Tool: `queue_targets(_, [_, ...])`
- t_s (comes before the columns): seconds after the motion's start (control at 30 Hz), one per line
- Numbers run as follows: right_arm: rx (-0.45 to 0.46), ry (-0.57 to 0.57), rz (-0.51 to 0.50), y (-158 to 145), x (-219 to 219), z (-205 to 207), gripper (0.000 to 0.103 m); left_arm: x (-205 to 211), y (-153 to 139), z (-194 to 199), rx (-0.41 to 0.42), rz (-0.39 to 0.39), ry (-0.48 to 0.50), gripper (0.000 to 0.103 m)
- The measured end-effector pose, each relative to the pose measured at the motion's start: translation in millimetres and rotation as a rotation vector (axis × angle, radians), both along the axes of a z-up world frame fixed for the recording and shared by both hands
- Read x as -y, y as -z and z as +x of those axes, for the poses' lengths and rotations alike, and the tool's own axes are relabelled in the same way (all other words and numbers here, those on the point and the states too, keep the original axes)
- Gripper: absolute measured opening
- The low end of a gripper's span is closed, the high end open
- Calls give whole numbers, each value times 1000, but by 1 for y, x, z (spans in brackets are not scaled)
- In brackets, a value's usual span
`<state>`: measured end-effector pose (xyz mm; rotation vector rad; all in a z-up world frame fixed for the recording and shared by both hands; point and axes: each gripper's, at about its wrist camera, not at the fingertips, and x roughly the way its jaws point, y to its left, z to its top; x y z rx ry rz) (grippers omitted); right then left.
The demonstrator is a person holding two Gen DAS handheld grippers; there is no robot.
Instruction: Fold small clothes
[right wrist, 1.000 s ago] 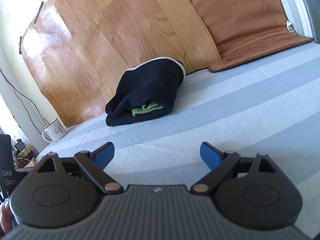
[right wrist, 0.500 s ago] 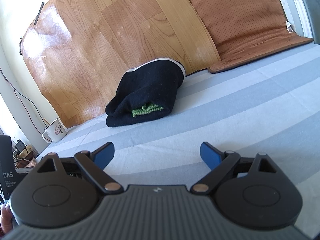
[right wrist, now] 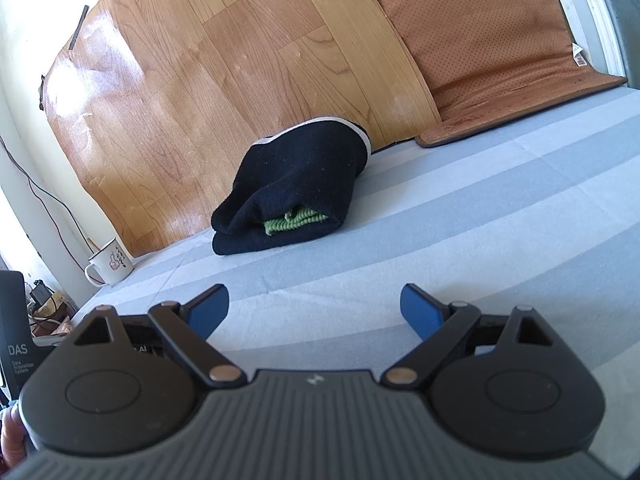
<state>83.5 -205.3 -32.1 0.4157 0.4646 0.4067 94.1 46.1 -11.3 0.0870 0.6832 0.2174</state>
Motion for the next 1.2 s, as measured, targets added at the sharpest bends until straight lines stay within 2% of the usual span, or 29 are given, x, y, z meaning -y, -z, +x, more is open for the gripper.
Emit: queue_targets(1.2, [-6,-2,0,-2,0,1,94,5,1,-3,16,32,11,103])
